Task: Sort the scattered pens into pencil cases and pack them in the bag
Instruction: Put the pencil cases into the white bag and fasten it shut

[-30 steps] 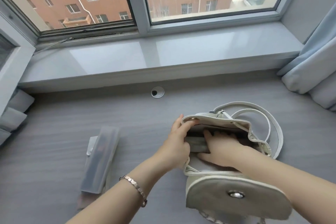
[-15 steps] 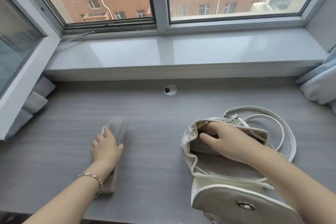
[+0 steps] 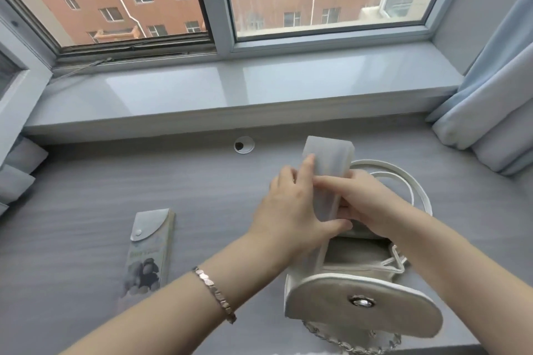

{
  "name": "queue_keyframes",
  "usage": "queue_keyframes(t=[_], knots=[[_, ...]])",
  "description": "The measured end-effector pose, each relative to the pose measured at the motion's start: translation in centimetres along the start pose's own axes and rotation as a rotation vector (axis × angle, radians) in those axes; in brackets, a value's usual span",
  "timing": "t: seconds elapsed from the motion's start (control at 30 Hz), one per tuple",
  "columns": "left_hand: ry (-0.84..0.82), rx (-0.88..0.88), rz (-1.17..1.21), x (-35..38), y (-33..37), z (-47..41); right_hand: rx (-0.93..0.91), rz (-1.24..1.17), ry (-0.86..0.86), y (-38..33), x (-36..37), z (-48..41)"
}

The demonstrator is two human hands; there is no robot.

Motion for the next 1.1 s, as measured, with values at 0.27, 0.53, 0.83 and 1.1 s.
queue_keyframes(t=[0.27, 0.53, 0.83, 1.1], knots=[[0.247, 0.327, -0.159, 1.5, -5.2, -0.5, -0.47, 0.011, 0.244, -1.2, -3.6, 2.3], [-0.106, 0.007, 0.113, 3.4, -5.7, -2.5, -0.709, 0.569, 0.034, 0.8, -3.5, 4.2], [-0.141, 0.068, 0.184, 2.7, -4.0, -0.8, -0.75, 0.865, -0.295, 1.6, -2.3, 6.0], [-0.145, 0.09, 0.181, 2.4, -4.2, 1.3, -0.821, 1.119, -0.159, 2.2, -3.1, 2.9]])
Point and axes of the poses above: each hand's wrist, its own z-axis away from the middle knuckle, its own x-axis out of the palm, y = z × x, the point moved 2 cm from there along -z, towards the middle knuckle, and after that the axes turned 7 degrees about -z, right-handed, at the moved point
